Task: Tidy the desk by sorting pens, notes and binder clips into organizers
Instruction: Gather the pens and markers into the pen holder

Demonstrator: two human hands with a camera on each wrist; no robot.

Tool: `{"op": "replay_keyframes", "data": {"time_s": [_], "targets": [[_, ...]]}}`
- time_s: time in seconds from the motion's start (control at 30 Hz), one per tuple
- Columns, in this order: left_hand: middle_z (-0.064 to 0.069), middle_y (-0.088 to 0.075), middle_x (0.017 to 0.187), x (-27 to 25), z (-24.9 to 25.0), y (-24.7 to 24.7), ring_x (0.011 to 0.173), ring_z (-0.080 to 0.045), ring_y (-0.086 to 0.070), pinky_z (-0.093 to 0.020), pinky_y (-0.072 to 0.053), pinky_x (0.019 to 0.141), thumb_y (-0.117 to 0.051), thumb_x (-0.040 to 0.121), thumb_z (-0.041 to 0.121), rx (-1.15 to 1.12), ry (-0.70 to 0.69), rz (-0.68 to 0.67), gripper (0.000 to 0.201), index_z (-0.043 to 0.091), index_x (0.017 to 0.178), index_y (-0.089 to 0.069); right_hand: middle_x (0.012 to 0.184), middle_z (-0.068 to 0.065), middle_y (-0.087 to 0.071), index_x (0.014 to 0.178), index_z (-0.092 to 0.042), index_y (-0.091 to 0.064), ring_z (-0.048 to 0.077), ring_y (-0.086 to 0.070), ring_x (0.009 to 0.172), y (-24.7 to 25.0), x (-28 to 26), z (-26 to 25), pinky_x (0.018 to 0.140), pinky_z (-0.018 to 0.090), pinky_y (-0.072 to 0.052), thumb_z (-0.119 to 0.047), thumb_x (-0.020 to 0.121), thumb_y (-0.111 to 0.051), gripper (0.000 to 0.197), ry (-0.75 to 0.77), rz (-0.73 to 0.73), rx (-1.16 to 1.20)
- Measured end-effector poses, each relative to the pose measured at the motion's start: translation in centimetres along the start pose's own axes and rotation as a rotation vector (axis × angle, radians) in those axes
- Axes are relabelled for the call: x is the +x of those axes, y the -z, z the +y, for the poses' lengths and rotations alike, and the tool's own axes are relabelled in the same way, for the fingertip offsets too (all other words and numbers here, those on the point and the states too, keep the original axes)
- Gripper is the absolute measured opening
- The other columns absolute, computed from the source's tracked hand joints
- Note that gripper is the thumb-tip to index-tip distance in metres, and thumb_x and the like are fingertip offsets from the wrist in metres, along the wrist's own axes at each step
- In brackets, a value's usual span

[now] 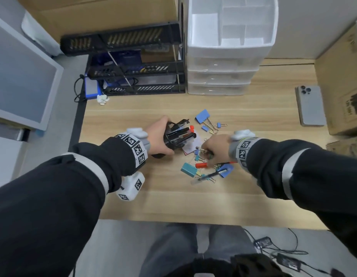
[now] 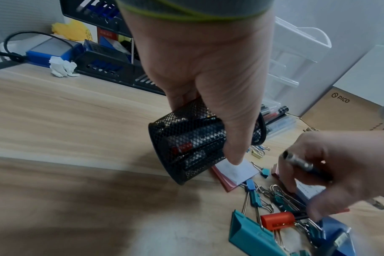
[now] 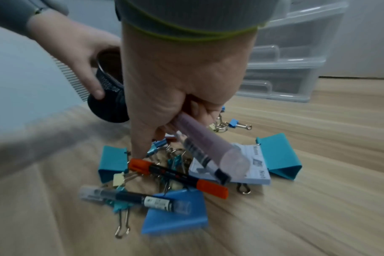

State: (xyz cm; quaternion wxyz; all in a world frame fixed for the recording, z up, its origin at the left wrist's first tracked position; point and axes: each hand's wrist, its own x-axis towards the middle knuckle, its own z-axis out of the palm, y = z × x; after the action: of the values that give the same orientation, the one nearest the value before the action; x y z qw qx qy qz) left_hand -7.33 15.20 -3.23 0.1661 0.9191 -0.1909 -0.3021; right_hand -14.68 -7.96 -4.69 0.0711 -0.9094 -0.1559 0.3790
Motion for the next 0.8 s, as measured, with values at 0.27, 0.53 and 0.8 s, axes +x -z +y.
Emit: {"op": "replay_keyframes", "data": {"time_s": [0.27,0.53,0.8], "targets": [[0.002,-0.061,0.114,-1.3,-1.2,0.0,0.099,-0.02,-0.062,-0.037,-0.053,0.084,-0.093,0.049,0.045,0.054,0.021,0.056,0.103,0.02,0.134,-0.04,0.076,-0.002,-0.062,0.089,-0.019,-0.066,0.018,-0.056,0.063,-0.6,1.4,-2.0,0.057,0.028,-0.049,-0.031,0.087,-0.066,0.012,-0.023,-0.205,-0.292],[0.004,-0.061,0.114,-2.3,-1.9,0.0,0.1,-0.019,-0.062,-0.037,-0.053,0.087,-0.095,0.049,0.044,0.019,0.058,0.046,0.106,0.02,0.136,-0.039,0.075,0.002,-0.06,0.085,-0.013,-0.058,0.021,-0.056,0.063,0.7,1.1,-0.6,0.053,0.031,-0.047,-0.045,0.094,-0.055,0.033,0.005,-0.071,-0.068],[0.001,-0.061,0.125,-1.7,-1.4,0.6,0.111,-0.021,-0.06,-0.034,-0.05,0.093,-0.094,0.054,0.041,0.019,0.048,0.039,0.113,0.018,0.147,-0.036,0.071,0.0,-0.051,0.081,-0.02,-0.044,0.015,-0.047,0.06,7.5,0.3,0.1,0.056,0.029,-0.038,-0.022,0.101,-0.048,0.02,-0.077,0.422,0.676]]}}
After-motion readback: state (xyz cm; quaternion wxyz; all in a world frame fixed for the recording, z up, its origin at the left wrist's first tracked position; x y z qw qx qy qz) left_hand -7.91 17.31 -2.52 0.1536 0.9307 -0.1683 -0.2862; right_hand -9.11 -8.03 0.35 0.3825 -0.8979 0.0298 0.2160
